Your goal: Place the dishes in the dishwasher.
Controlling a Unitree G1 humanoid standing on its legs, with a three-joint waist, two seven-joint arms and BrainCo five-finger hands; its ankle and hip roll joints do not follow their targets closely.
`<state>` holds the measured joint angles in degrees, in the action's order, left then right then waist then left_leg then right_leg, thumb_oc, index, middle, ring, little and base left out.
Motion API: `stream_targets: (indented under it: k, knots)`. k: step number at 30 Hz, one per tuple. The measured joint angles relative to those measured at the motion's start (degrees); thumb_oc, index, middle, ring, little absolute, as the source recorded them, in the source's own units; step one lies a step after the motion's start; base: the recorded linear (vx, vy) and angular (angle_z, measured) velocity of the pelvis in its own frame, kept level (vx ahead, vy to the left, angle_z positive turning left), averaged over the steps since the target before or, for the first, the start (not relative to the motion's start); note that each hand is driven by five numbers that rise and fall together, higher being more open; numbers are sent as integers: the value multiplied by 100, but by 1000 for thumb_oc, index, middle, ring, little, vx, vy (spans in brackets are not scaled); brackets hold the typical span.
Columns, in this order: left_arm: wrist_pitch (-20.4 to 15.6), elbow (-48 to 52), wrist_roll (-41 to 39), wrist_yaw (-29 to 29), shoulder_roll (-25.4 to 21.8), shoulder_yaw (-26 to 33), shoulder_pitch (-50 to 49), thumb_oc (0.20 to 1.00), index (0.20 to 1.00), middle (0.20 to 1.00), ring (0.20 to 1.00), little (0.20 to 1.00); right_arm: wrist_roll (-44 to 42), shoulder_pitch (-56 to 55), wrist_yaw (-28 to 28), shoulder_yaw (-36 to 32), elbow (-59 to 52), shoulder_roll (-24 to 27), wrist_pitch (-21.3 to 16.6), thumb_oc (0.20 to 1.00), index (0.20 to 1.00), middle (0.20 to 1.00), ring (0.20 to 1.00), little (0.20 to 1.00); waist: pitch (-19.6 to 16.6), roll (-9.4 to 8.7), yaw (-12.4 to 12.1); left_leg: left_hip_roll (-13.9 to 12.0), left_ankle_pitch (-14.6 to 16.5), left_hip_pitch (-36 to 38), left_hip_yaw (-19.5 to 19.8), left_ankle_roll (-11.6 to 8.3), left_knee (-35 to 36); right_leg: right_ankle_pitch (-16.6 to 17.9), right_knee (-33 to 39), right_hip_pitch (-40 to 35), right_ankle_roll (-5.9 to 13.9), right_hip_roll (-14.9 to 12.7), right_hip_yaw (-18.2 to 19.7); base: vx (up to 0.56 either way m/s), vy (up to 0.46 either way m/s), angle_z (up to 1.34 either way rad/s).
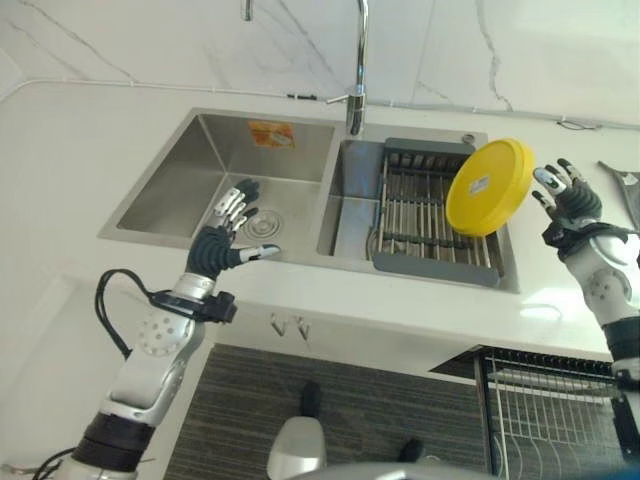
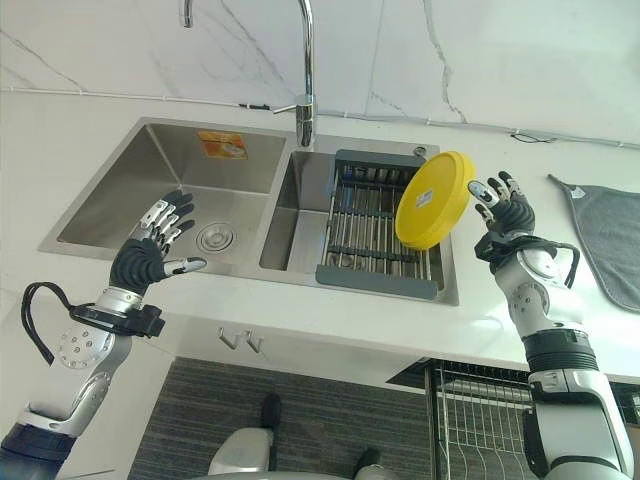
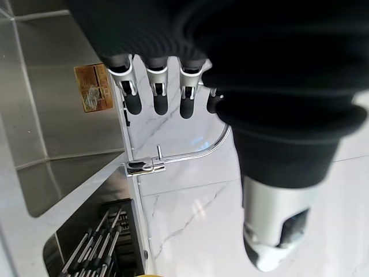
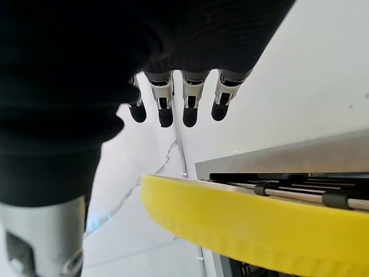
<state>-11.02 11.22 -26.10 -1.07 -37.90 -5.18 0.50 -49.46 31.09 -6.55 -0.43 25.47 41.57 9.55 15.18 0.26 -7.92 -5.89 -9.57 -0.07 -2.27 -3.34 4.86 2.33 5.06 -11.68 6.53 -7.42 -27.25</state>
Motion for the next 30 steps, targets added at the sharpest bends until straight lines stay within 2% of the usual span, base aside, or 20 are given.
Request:
stream_targets:
  k: [4, 19, 30]
  knots:
    - [-4, 0, 0, -8, 0, -90, 0, 1000, 1000, 1000, 1000, 1000, -4, 146, 93, 5, 206, 206, 23, 1000, 1000, 1000, 1000, 1000, -1, 0, -53, 1, -5, 3, 5, 0, -1, 2, 0, -3, 1, 0, -1, 0, 0, 0]
    - [-15, -1, -25, -57, -19, -160, 0, 1000, 1000, 1000, 1000, 1000, -4, 506, 379, 272, 626, 214, 274, 1000, 1000, 1000, 1000, 1000, -3, 6, -88, 3, -7, 4, 12, 0, -1, 4, 0, -7, 2, 1, -4, -4, 1, 0]
    - [-16, -5, -25, -78, -19, -161, 0, 1000, 1000, 1000, 1000, 1000, -11, 673, 665, 490, 812, 288, 622, 1000, 1000, 1000, 1000, 1000, -2, 3, -117, 4, -10, 6, 18, -3, -1, 6, 0, -11, 4, 4, -8, 0, 0, 0]
